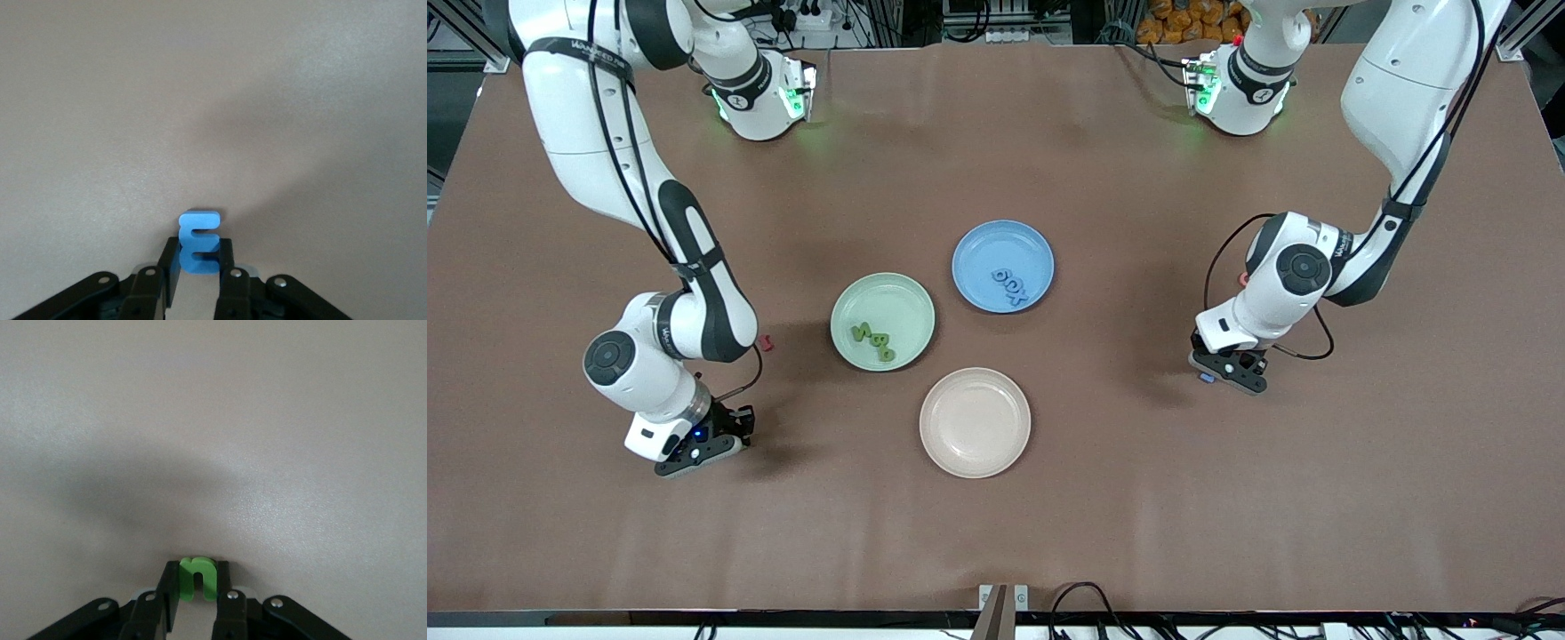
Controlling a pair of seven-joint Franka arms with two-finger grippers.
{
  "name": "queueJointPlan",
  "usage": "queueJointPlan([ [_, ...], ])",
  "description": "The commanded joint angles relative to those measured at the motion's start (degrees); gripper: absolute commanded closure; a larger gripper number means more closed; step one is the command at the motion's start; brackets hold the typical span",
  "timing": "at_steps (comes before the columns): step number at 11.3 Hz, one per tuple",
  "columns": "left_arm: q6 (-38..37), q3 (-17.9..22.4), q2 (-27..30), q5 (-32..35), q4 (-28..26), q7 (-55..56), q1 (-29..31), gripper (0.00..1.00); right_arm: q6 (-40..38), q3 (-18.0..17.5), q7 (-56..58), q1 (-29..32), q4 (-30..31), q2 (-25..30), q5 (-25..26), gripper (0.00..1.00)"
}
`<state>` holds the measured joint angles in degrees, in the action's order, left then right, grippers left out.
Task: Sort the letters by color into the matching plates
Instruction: 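Carry n to the green plate with the right gripper while the left gripper carries E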
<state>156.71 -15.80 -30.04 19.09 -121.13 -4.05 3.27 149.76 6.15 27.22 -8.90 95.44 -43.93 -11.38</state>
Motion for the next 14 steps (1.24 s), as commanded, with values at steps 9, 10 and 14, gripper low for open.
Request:
queueJointPlan([
  [9, -10.63, -4.07, 0.68, -13.55, 8.46, 13.17, -11.33, 1.0, -16.42, -0.52, -8.23, -0.06, 4.66, 10.09, -1.45, 0.83],
  [10, -10.72, -4.07, 0.86, -13.55, 8.54, 16.5, -13.44, 1.0, -16.43, -0.7, -9.46, -0.5, 5.88, 10.88, -1.45, 0.83],
  [14, -11.51, -3.98, 1.21, -14.6, 10.04, 26.09, -20.74, 1.0, -16.34, -2.8, -23.4, -3.92, 8.97, 12.82, -1.89, 0.83],
])
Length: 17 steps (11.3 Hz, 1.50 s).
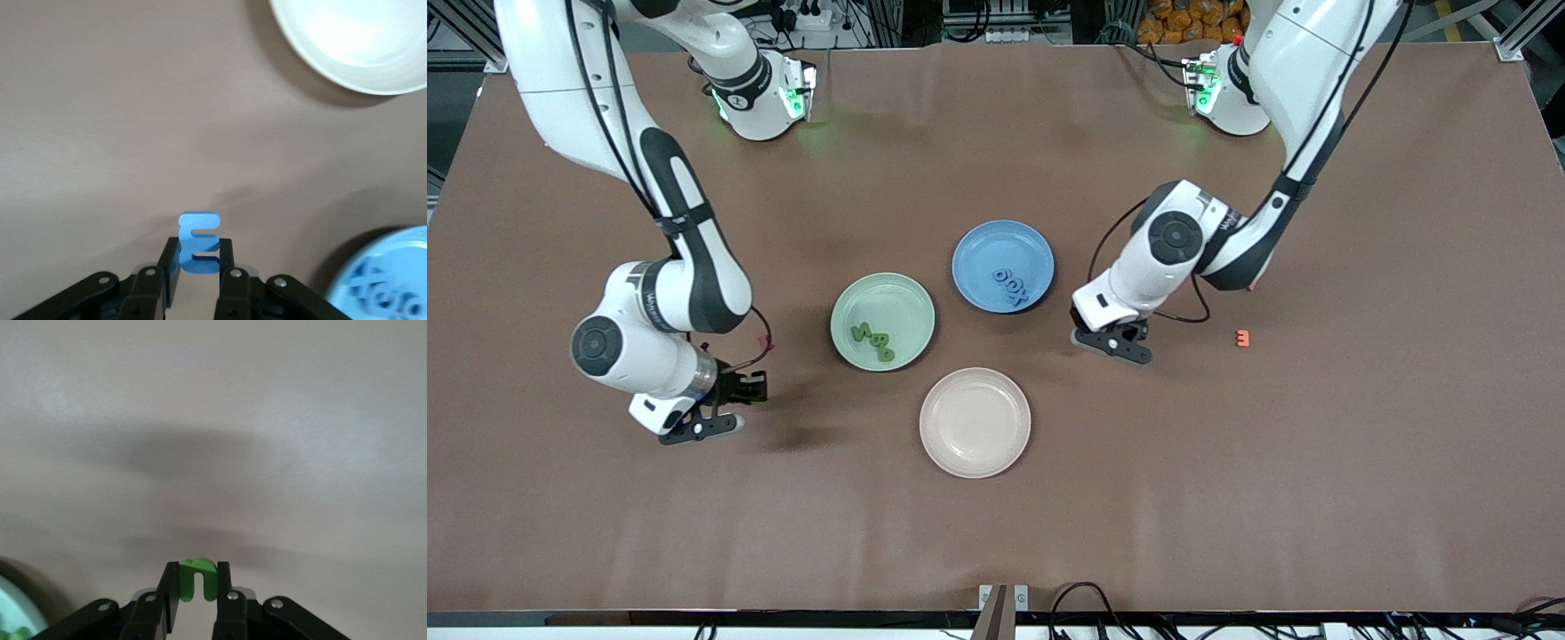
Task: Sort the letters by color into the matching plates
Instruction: 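Carry n to the green plate with the right gripper while the left gripper carries E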
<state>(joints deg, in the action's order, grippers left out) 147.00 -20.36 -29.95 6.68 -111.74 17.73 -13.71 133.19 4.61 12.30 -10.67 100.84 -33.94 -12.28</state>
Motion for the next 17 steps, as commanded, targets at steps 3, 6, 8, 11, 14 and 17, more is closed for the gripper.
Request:
queueJointPlan([
  [3, -1.8, 0.67, 1.12, -2.11, 0.73, 14.32, -10.09, 1.0, 0.23, -1.62, -17.9, -6.37, 4.19, 3.17, -0.99, 0.83],
  [6, -2.85, 0.76, 1.12, -1.85, 0.47, 21.71, -14.58, 1.0, 0.23, -2.41, -24.32, -9.1, 5.59, 3.7, -0.99, 0.83],
  [8, -3.12, 0.85, 1.03, -1.5, 0.55, 25.94, -16.87, 1.0, 0.41, -2.42, -26.45, -10.51, 6.82, 4.58, -0.99, 0.83],
  [11, -3.12, 0.93, 0.6, -1.15, 0.55, 34.44, -20.03, 1.0, 0.41, -2.42, -28.46, -12.52, 9.63, 6.42, -0.99, 0.83],
  [14, -3.21, 0.93, 0.95, -1.06, -0.06, 40.69, -22.32, 1.0, 0.49, -2.42, -31.63, -15.51, 10.52, 6.34, -0.99, 0.83],
  [17, -3.29, 0.85, 0.6, 0.35, 0.03, 46.07, -23.38, 1.0, 0.58, -2.42, -32.34, -16.66, 10.61, 6.16, -0.99, 0.82],
])
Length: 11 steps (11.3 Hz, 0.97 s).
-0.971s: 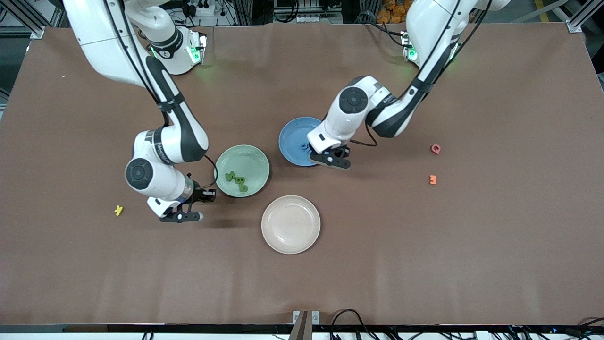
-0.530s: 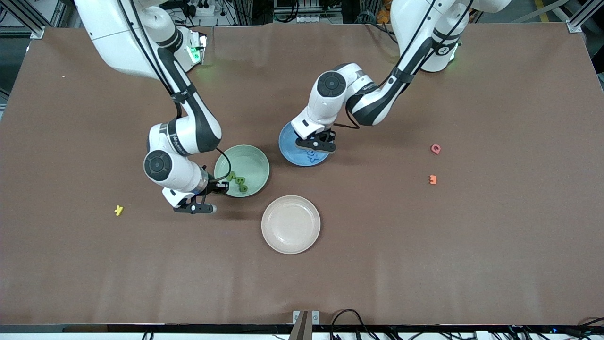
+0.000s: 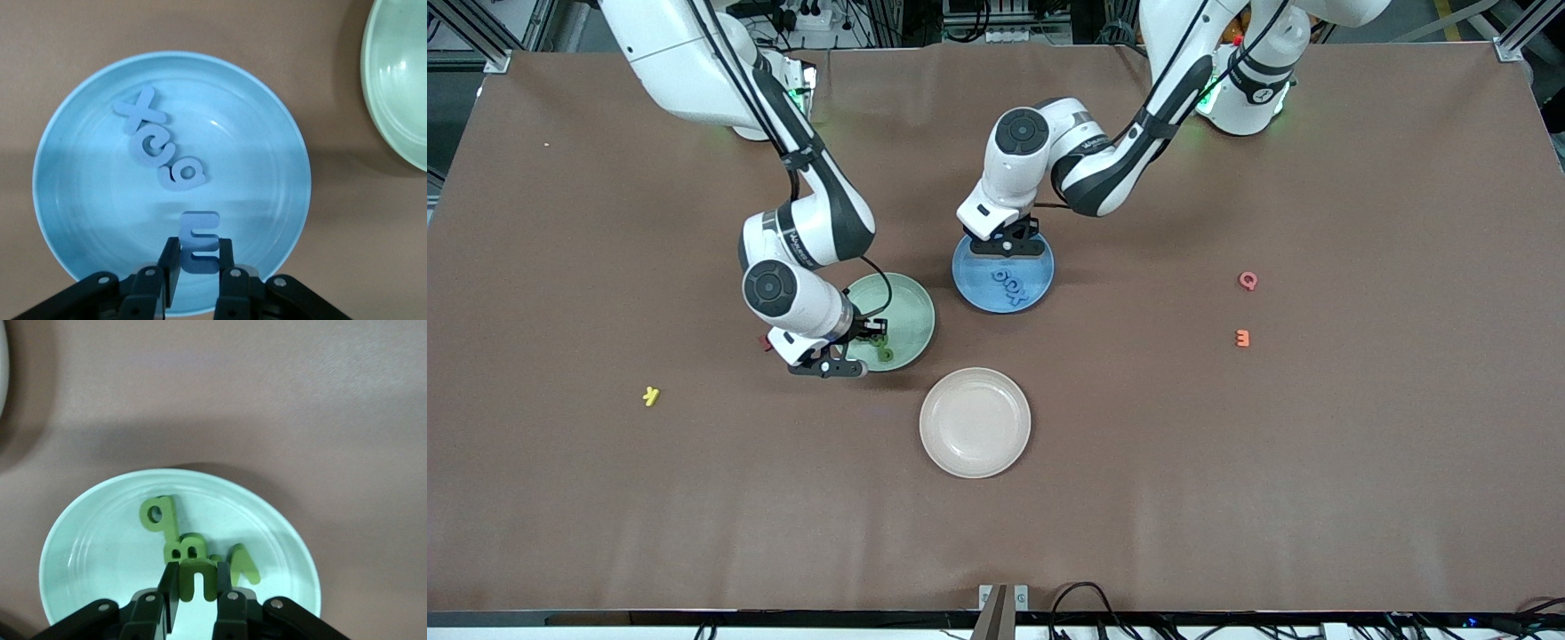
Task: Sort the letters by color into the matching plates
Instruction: 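Release E on the blue plate with the left gripper while the right gripper releases n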
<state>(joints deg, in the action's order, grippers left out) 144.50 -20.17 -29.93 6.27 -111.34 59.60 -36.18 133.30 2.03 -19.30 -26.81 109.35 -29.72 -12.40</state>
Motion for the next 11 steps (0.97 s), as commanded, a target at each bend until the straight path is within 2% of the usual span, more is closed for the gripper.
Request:
queueJointPlan([
  [1, -0.8, 0.66, 0.49, 0.76, -0.37, 5.78, -1.87, 1.0, 0.3, 0.16, -0.74, -0.53, 2.1, 1.94, -0.87, 0.6],
  [2, -1.85, 0.66, 0.49, 0.76, -0.28, 6.58, -1.96, 1.0, 0.12, 0.16, -0.92, -0.53, 2.1, 1.94, -0.87, 0.01],
  [3, -2.73, 0.74, 0.49, 0.93, -0.28, 6.41, -1.96, 0.82, 0.04, 0.16, -0.92, -0.44, 2.01, 2.03, -0.87, 0.0],
  [4, -2.74, 0.74, 0.4, 2.24, -0.37, 6.32, -1.96, 0.01, 0.12, 0.25, -0.92, -0.44, 2.01, 2.03, -0.87, 0.0],
  [9, -2.82, 0.66, 0.32, 3.13, -0.11, 6.67, -1.44, 0.0, 0.03, 0.69, 1.7, 2.1, 1.22, 2.56, 0.26, 0.0],
  [10, -2.82, 0.66, 0.58, 3.13, -0.02, 6.5, -1.26, 0.0, 0.03, 1.21, 5.11, 3.5, 0.7, 2.65, 0.88, 0.0],
  [11, -2.82, 0.66, 0.84, 3.22, -0.02, 6.15, -0.57, 0.0, -0.05, 3.48, 9.58, 3.86, 0.26, 2.82, 1.06, 0.0],
])
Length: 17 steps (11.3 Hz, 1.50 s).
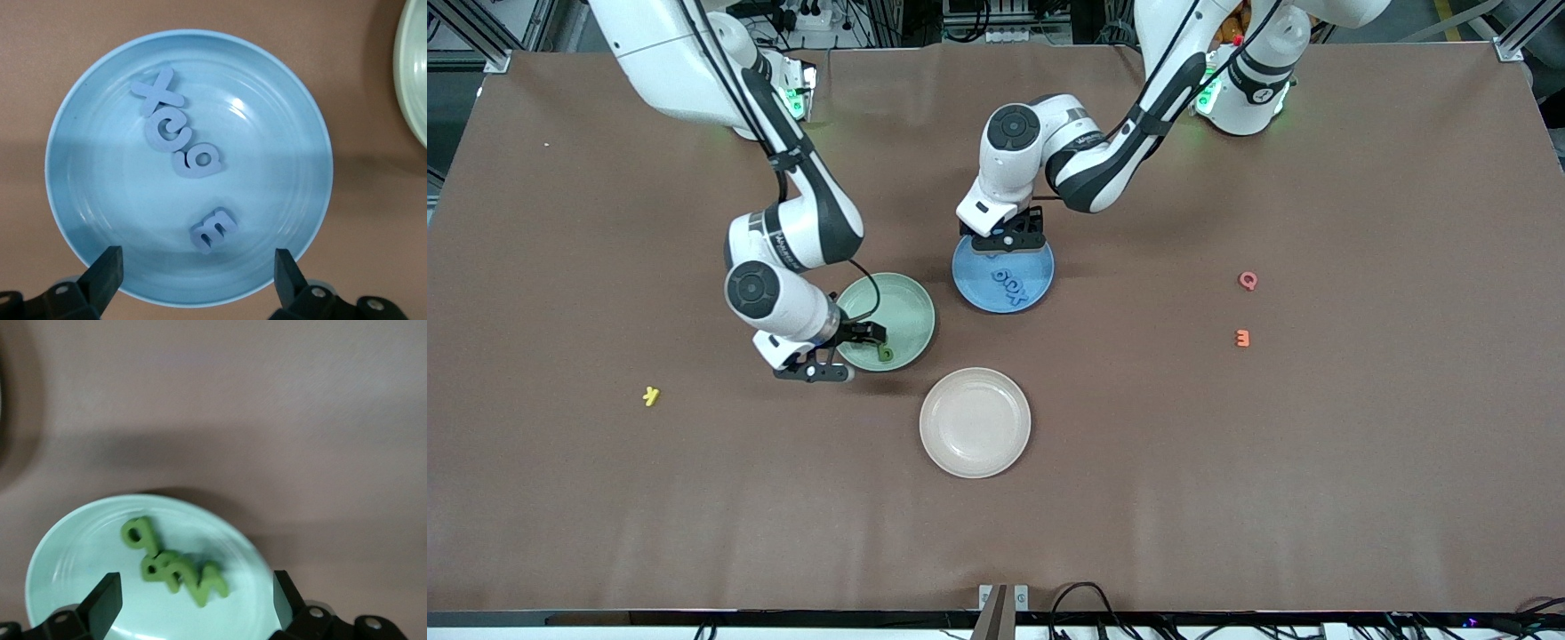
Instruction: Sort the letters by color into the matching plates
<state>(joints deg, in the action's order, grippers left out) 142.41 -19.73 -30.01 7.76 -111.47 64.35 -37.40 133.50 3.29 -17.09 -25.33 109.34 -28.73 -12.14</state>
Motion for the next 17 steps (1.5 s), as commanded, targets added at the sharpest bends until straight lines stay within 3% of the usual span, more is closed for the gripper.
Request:
queueJointPlan([
  [1, -1.07, 0.14, 1.44, 1.82, 0.11, 0.87, 1.7, 0.0, -0.6, 4.77, 11.17, 2.56, -0.52, 2.1, 0.81, 0.0],
  [6, -4.41, -0.13, 5.22, 1.82, -0.24, -10.1, 8.11, 0.0, -10.08, 12.34, 20.32, 6.24, -9.91, 2.1, 0.98, 0.0],
  [10, -11.78, -0.13, 11.53, 0.95, -1.9, -23.02, 14.88, 0.0, -10.98, 16.92, 25.18, 8.36, -13.36, 1.75, 0.98, 0.0],
  [15, -13.38, -0.22, 18.31, -0.46, -5.07, -33.05, 23.49, 0.0, -11.06, 18.76, 26.85, 10.56, -14.59, 3.32, 1.16, 0.0],
  [17, -14.87, -0.74, 20.24, -0.55, -5.07, -37.79, 27.19, 0.0, -15.43, 19.12, 26.59, 10.65, -17.47, 4.38, 2.12, 0.0],
])
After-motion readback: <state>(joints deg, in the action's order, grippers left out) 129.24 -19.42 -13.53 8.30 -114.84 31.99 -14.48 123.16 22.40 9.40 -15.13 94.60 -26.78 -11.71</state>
